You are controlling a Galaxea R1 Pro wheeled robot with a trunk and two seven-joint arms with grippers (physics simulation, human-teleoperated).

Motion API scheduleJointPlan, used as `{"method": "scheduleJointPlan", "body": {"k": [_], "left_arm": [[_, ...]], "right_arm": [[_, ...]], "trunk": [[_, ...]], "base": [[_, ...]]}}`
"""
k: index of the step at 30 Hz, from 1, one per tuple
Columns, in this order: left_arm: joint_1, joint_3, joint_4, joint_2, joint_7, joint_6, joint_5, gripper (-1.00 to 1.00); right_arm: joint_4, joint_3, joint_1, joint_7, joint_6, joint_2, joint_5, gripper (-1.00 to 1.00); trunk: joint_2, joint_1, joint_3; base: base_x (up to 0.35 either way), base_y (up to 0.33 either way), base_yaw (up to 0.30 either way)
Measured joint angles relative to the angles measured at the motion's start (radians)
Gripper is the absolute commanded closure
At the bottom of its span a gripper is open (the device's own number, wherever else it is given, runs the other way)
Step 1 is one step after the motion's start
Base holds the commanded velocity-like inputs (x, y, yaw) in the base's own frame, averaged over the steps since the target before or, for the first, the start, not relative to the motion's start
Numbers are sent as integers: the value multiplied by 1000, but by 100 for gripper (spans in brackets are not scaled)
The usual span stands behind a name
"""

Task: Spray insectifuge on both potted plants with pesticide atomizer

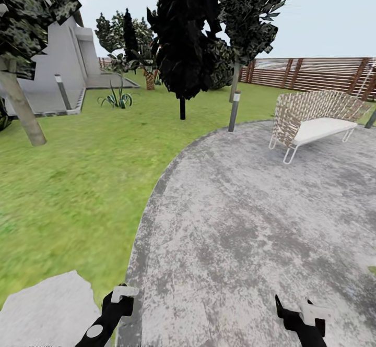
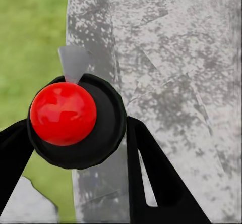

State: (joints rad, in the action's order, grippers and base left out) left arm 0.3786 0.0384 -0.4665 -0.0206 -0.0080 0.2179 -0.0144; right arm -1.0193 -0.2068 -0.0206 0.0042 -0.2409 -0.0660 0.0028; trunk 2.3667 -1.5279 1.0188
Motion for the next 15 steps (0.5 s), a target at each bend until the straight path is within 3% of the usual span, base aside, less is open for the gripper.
{"method": "scheduleJointPlan", "body": {"k": [15], "left_arm": [[0,3,0,1,1,-1,-3,100]], "right_arm": [[0,0,0,0,0,0,0,-100]], "trunk": [[0,1,-15]], "base": [[-31,-1,-253]]}}
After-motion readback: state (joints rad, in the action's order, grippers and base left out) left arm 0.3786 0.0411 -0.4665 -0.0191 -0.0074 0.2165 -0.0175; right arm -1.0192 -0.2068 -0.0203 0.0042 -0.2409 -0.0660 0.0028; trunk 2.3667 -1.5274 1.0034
